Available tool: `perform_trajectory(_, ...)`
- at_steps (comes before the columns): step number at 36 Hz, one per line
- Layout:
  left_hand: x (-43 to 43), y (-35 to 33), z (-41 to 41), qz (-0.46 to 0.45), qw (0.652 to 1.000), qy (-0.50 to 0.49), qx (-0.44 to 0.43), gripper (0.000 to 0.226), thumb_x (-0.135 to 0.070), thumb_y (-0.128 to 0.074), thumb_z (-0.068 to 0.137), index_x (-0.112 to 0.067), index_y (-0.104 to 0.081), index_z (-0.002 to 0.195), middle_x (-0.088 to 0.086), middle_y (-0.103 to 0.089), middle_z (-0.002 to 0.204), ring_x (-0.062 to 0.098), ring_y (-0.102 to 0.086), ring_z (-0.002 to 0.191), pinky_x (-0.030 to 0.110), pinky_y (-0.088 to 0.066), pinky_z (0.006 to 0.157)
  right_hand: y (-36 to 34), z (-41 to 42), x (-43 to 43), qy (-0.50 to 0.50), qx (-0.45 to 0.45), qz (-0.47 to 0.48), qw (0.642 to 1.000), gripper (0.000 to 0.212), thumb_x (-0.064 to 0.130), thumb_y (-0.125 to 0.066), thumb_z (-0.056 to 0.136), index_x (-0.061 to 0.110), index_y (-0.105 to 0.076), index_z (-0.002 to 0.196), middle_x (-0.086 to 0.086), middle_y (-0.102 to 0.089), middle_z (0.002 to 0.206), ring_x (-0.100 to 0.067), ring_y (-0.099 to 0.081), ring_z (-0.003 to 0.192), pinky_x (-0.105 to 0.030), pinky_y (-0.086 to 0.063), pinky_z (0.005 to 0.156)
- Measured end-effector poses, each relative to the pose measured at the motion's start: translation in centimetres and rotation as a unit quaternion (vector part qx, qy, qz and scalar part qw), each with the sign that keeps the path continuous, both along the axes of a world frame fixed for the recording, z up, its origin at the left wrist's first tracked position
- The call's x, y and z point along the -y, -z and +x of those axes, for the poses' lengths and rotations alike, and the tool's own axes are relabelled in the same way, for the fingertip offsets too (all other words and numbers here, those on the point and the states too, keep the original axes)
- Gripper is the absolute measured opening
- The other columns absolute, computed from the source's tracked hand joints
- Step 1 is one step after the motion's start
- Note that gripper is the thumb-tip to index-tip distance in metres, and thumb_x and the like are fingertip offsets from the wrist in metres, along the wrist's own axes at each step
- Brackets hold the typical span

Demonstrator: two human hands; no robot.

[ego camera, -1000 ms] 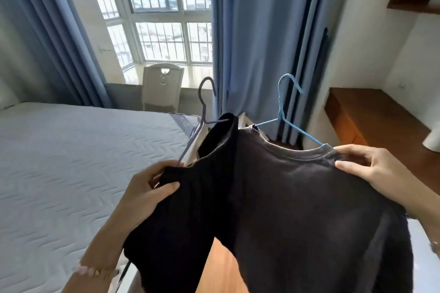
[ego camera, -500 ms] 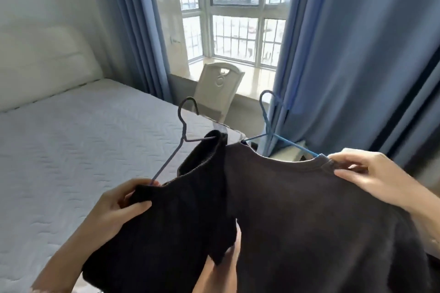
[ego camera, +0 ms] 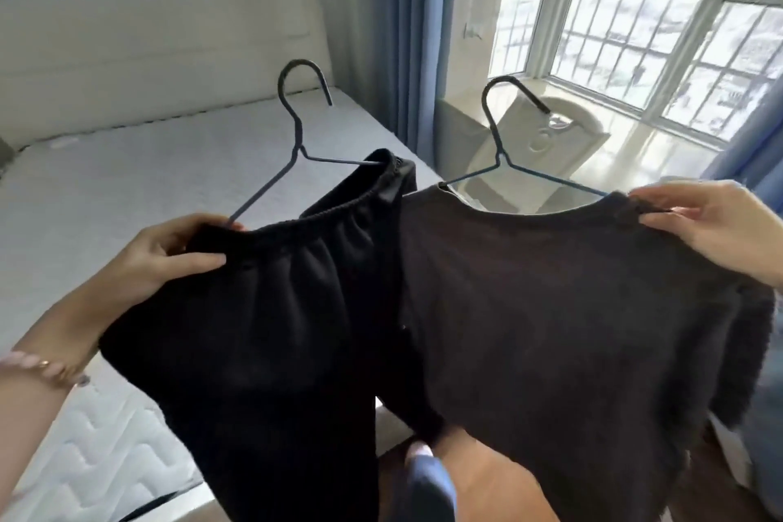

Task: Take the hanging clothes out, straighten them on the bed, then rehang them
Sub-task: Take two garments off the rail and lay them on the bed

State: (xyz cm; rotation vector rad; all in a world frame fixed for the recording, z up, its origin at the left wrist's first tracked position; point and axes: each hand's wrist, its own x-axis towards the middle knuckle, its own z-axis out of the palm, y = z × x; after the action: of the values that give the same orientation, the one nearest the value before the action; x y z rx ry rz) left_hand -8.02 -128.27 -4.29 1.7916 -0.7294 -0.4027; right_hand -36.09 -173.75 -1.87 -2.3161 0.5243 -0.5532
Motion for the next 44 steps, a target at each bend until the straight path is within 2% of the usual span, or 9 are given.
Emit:
perform_trajectory(4,1.2,-0.2,6.3,0.018,0.999,-0.028,0.011,0.036,-0.052,-0.086,0.057,-0.041,-0.076,0.090,-0.018,-0.076,0.099,-0.007,-0.070,0.087,0.005,-0.054,0.072,0.1,7.7,6.2,0.030,0.011,-0.007,0.999,0.071,-0.001,-0.063,0.084,0.069,-0.058,0.073,0.046,-0.059,0.075,0.025,-0.055,0.074,0.009,-0.037,0.075)
perform_trajectory(8,2.3,-0.1,14.3,0.057,0.996,-0.072,0.021,0.044,0.007,-0.062,0.085,-0.033,-0.075,0.096,-0.021,-0.076,0.095,-0.007,-0.070,0.087,0.004,-0.054,0.073,0.7,16.2,13.0,0.059,0.016,-0.022,0.998,0.049,0.011,-0.064,0.085,0.060,-0.062,0.084,0.040,-0.063,0.081,0.016,-0.059,0.080,0.001,-0.041,0.078)
perform_trajectory(12,3.5,-1.4,20.0,0.083,0.992,-0.095,0.018,0.033,-0.036,-0.082,0.066,-0.037,-0.074,0.098,-0.015,-0.075,0.108,0.003,-0.069,0.100,0.012,-0.056,0.085,1.3,24.9,16.9,0.057,0.043,0.005,0.997,0.033,0.015,-0.063,0.086,0.047,-0.064,0.093,0.026,-0.068,0.089,-0.003,-0.063,0.087,-0.008,-0.045,0.082)
perform_trajectory(16,6.3,-0.5,25.5,0.106,0.985,-0.138,-0.016,0.039,-0.005,-0.067,0.084,-0.042,-0.076,0.092,-0.022,-0.074,0.101,-0.009,-0.068,0.093,0.017,-0.054,0.091,3.1,33.5,18.8,0.027,0.025,0.048,0.998,0.044,0.007,-0.063,0.085,0.050,-0.065,0.085,0.040,-0.062,0.074,0.019,-0.057,0.071,0.003,-0.039,0.074)
perform_trajectory(18,7.9,0.6,27.8,0.122,0.982,-0.146,-0.020,0.024,-0.018,-0.072,0.085,-0.041,-0.076,0.091,-0.027,-0.074,0.097,-0.015,-0.066,0.090,0.009,-0.050,0.092,4.7,37.9,19.6,0.010,-0.011,0.020,1.000,0.054,0.008,-0.064,0.084,0.062,-0.060,0.079,0.040,-0.062,0.077,0.018,-0.057,0.073,0.001,-0.040,0.075)
perform_trajectory(22,10.1,4.8,32.3,0.189,0.965,-0.182,-0.015,0.043,0.001,-0.066,0.087,-0.042,-0.069,0.092,-0.041,-0.068,0.082,-0.027,-0.059,0.079,-0.011,-0.038,0.077,8.8,45.9,20.1,-0.035,-0.052,-0.092,0.994,0.029,0.015,-0.060,0.086,0.042,-0.065,0.093,0.006,-0.069,0.101,-0.021,-0.063,0.098,-0.034,-0.045,0.088)
perform_trajectory(26,11.1,9.9,35.8,0.250,0.937,-0.244,-0.015,0.037,0.005,-0.065,0.088,-0.031,-0.065,0.096,-0.035,-0.068,0.079,-0.007,-0.061,0.090,-0.014,-0.034,0.074,13.5,53.6,21.0,-0.044,-0.073,-0.109,0.990,0.020,0.011,-0.058,0.087,0.015,-0.069,0.103,-0.007,-0.068,0.111,-0.033,-0.060,0.103,-0.038,-0.043,0.086)
perform_trajectory(32,10.4,18.0,41.1,0.350,0.866,-0.357,0.005,0.026,-0.015,-0.065,0.092,-0.023,-0.068,0.116,0.004,-0.070,0.120,0.029,-0.062,0.117,0.033,-0.045,0.094,21.5,63.3,22.3,-0.036,-0.091,-0.067,0.993,0.019,0.006,-0.060,0.085,0.013,-0.069,0.100,-0.011,-0.070,0.106,-0.033,-0.061,0.104,-0.042,-0.043,0.093)
perform_trajectory(44,11.1,34.6,53.3,0.447,0.795,-0.402,0.083,0.026,-0.029,-0.055,0.098,-0.032,-0.066,0.121,-0.008,-0.065,0.129,0.027,-0.061,0.118,0.033,-0.045,0.086,40.2,76.8,26.0,-0.008,-0.119,-0.045,0.992,0.021,0.003,-0.062,0.083,0.018,-0.070,0.095,-0.014,-0.070,0.105,-0.035,-0.060,0.104,-0.043,-0.043,0.095)
